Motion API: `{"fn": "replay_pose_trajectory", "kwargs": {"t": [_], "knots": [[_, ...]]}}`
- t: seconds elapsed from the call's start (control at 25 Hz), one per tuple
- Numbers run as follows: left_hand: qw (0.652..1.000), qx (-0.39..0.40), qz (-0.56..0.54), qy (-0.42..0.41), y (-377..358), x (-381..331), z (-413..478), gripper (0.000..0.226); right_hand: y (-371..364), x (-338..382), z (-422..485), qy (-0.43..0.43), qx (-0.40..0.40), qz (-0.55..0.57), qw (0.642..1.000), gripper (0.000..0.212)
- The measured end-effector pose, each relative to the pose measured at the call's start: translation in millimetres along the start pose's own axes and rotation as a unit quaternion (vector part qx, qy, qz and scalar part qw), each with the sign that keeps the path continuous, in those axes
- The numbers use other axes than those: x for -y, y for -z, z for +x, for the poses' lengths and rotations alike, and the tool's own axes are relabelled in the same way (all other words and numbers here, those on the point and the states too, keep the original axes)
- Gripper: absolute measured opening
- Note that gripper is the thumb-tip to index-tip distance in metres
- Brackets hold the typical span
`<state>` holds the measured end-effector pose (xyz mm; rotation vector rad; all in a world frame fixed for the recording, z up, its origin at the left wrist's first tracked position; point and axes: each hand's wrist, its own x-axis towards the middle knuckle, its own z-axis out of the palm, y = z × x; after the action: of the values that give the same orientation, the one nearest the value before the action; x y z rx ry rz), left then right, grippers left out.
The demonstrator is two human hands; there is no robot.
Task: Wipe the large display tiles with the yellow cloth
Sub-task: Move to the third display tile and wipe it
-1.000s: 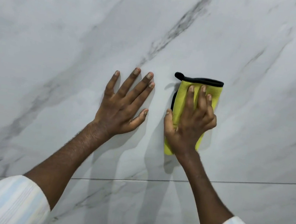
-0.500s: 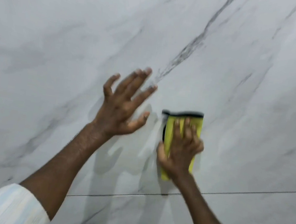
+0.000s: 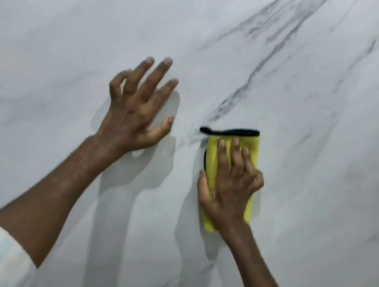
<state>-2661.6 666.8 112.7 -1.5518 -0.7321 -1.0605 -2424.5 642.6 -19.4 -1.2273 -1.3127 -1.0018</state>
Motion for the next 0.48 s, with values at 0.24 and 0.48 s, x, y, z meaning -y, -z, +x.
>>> {"fn": "replay_pose_trajectory", "kwargs": {"t": [0.24, 0.48], "knots": [[0.997, 0.043, 0.050, 0.029, -20.5, 2.8, 57.3, 0.077, 13.7, -7.3, 185.6, 0.000, -0.038, 0.041, 0.998, 0.083], [1.000, 0.001, 0.004, 0.023, -17.3, 6.3, 66.5, 0.070, 27.7, -23.0, 281.0, 0.020, -0.048, 0.036, 0.998, 0.080]]}}
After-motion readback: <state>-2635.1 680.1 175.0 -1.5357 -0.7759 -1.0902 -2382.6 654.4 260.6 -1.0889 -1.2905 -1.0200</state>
